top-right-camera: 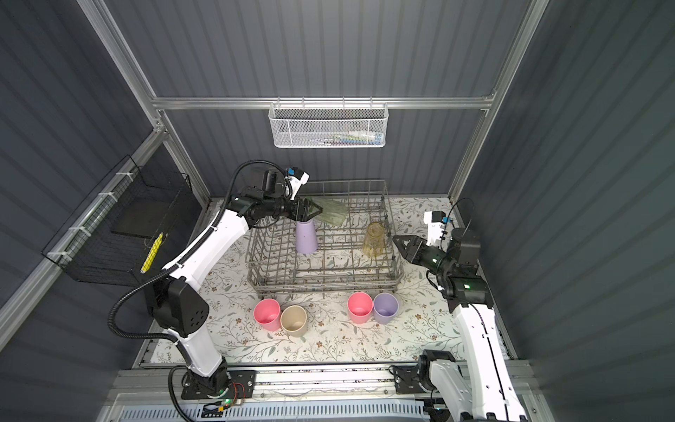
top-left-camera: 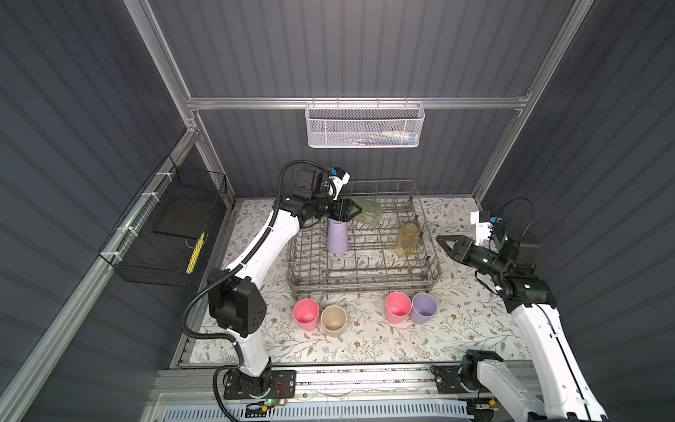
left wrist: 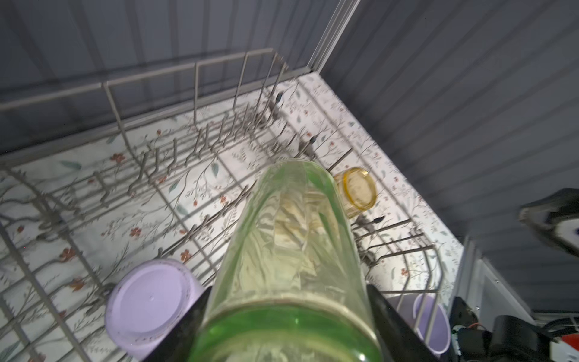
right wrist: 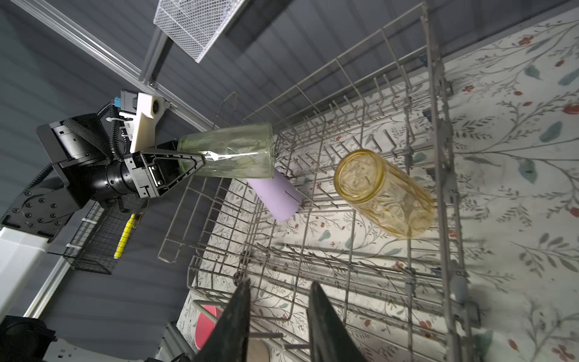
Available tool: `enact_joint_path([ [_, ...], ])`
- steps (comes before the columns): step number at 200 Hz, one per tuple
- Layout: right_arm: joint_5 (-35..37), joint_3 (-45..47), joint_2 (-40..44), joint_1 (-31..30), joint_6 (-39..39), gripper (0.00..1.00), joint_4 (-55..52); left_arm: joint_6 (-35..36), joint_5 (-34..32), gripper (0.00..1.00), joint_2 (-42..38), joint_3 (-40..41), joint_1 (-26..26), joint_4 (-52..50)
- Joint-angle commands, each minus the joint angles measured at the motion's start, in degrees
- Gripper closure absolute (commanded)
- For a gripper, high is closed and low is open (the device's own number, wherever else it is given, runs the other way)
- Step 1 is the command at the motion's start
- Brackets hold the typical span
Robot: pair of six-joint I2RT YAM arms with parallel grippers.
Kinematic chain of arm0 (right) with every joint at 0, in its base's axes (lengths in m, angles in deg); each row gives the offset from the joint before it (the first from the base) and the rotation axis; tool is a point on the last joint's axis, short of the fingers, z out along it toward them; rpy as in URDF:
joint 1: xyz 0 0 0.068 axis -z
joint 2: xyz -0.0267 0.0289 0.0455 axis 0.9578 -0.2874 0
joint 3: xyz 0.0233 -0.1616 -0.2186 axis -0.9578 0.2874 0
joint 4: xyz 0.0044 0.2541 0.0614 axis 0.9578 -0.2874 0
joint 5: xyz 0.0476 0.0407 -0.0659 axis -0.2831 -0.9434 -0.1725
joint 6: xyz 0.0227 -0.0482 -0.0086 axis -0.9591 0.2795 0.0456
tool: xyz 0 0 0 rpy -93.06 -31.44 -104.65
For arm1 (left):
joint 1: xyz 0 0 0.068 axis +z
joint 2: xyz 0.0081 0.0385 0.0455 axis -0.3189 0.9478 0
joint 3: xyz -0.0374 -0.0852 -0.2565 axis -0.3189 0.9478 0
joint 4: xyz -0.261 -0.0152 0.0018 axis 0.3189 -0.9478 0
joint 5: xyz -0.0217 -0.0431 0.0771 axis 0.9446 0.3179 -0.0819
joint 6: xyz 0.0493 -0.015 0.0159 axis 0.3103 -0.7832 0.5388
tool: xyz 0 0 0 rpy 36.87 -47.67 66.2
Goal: Load cups into a dish rack
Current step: Place the cup upside down at the dish rack.
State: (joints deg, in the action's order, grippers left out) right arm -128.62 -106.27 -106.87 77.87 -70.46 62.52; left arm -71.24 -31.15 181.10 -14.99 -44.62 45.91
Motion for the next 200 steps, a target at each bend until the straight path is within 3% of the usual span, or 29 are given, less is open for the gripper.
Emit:
enact_joint_path([
  [1, 2.1, 0.5, -0.5, 0.1, 2.8, 0.66, -2.0, 3.5, -4.4, 0.5, 1.6, -4.5, -1.9, -7.1],
  [129, 1.7, 1.5, -2.5, 0.3, 3.9, 0.66, -1.1, 6.5, -14.0, 0.51, 13.0, -17.0, -6.3, -16.9],
  [200, 1.4, 1.9, -3.3, 0.4, 4.4, 0.66, -0.8, 7.8, -16.0, 0.51, 18.0, -22.8, -8.3, -20.4],
])
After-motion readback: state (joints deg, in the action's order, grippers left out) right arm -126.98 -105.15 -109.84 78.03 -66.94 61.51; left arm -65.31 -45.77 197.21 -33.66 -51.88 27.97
